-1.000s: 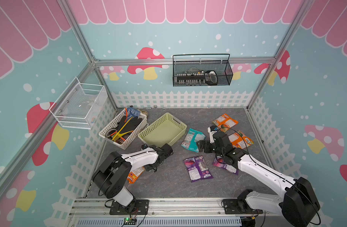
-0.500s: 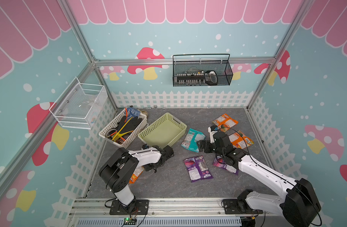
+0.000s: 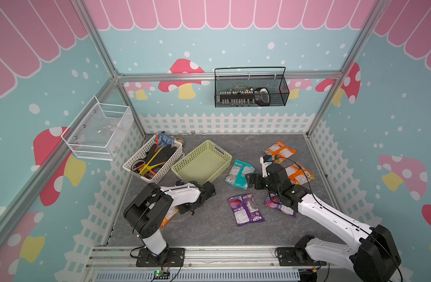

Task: Put the candies in the basket
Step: Pick up the candy at the center of the board.

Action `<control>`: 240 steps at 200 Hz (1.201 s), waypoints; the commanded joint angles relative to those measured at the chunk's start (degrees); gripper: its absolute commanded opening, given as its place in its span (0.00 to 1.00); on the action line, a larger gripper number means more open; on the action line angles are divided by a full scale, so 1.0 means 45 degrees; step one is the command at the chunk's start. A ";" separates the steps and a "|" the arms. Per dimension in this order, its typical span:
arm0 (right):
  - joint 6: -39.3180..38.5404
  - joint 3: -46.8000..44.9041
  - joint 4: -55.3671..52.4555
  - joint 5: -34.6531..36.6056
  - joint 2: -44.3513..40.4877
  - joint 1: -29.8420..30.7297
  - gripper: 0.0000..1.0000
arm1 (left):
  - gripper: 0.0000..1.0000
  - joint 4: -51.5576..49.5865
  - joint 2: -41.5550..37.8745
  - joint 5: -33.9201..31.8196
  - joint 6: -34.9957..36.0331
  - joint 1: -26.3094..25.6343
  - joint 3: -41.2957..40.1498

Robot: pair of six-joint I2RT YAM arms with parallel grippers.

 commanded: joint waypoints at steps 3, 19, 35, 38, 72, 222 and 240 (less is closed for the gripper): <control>-0.0044 0.0009 -0.0208 0.0253 -0.0030 0.0092 0.98 | 0.00 -0.0617 -0.0728 0.0714 -0.0075 -0.0037 0.0364; -0.0074 -0.0033 -0.0208 0.0296 -0.0042 0.0093 0.98 | 0.00 -0.1083 -0.1216 0.1135 0.0254 -0.0035 0.0863; -0.0081 -0.0043 -0.0207 0.0356 -0.0057 0.0093 0.98 | 0.00 -0.1357 -0.2012 0.1642 0.0569 -0.0161 0.1152; -0.0090 -0.0052 -0.0191 0.0359 -0.0044 0.0091 0.98 | 0.00 -0.1375 -0.2205 0.1728 0.0636 -0.0192 0.1179; -0.0110 -0.0034 -0.0094 0.0454 0.0061 0.0092 0.98 | 0.00 -0.1650 -0.4204 0.2643 0.1300 -0.0514 0.1811; -0.0142 0.0370 -0.0072 0.0786 0.0832 0.0093 0.98 | 0.00 -0.2785 -0.8211 0.5577 0.3860 -0.1251 0.4611; -0.0161 0.0398 -0.0072 0.0806 0.0818 0.0101 0.98 | 0.00 -0.2232 -0.8331 0.5487 0.4150 -0.1511 0.5096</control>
